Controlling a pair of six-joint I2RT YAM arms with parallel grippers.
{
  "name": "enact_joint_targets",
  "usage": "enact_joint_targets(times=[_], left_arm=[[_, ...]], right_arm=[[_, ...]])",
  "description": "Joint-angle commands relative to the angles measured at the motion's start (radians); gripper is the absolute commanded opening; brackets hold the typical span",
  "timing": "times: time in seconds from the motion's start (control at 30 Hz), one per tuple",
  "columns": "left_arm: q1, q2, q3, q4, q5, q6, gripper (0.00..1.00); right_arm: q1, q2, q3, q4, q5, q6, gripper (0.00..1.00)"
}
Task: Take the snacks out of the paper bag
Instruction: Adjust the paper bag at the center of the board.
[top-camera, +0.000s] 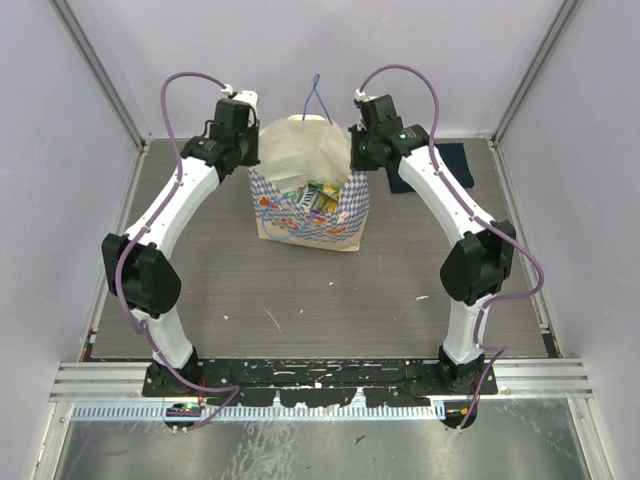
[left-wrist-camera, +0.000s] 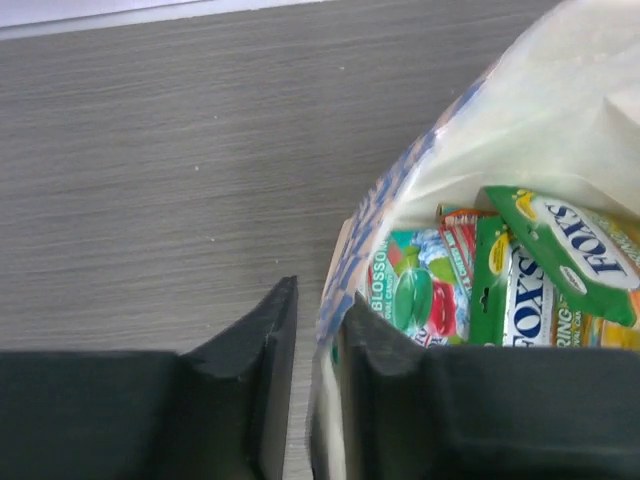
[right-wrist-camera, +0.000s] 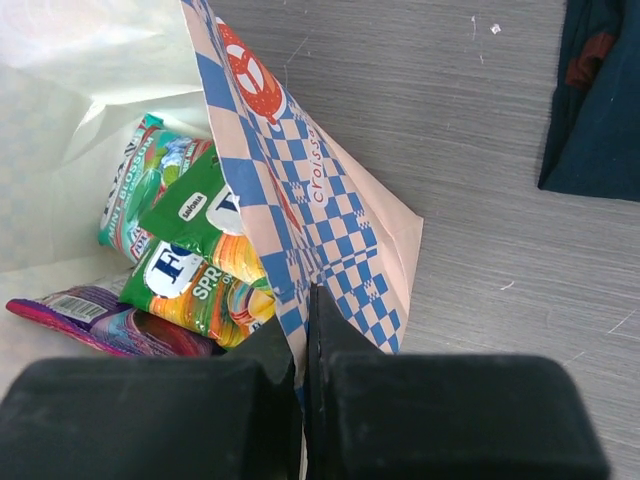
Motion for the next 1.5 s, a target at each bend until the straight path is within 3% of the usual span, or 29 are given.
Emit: enact_joint_targets(times=[0.0,0.07,0.2,0.3,0.37,0.47,0.73,0.87,1.03,1.13,1.47], left_arm=[[0.035,0.035,0.124,-0.021,0.053,0.005,0.15],[0.041,0.063,0.164,-0.024,0.06,0.011,0.01],[0.053,0.159,0.311,-0.044,0.063,0.024,0.0],[0.054,0.236,0.504,-0.088,0.063,0.063,0.0],[0.053,0.259,0.608,-0.098,0.054,0.08,0.0],[0.052,0.183,0.516,0.014,0.057,0.089,0.0],[0.043,-0.306,-0.46,0.676,0.039,0.075,0.0],[0.034,-0.498,-0.749,0.812,-0.009,0.006,0.0],[-0.023,-0.609,-0.962,0.912,-0.042,-0.108,0.0],[-0.078,-0.651,-1.062,0.917,-0.109,-0.131,0.0],[-0.15,-0.829,-1.392,0.932,-0.143,-0.192,0.0]], right_arm=[[0.004,0.019,0.173,0.01,0.028,-0.017,0.01],[0.004,0.071,0.261,-0.005,0.037,-0.027,0.01],[0.002,0.213,0.511,-0.019,0.034,-0.072,0.0],[-0.009,0.325,0.759,-0.006,-0.022,-0.124,0.0],[-0.01,0.315,0.771,0.069,-0.059,-0.156,0.0],[-0.011,0.176,0.512,0.298,-0.113,-0.192,0.01],[0.036,-0.052,0.086,0.447,-0.337,-0.301,0.01],[0.086,-0.297,-0.393,0.73,-0.36,-0.295,0.01],[0.105,-0.507,-0.836,1.122,-0.375,-0.116,0.01],[0.129,-0.574,-0.976,1.176,-0.386,-0.067,0.01],[0.156,-0.828,-1.407,1.307,-0.188,-0.048,0.04]])
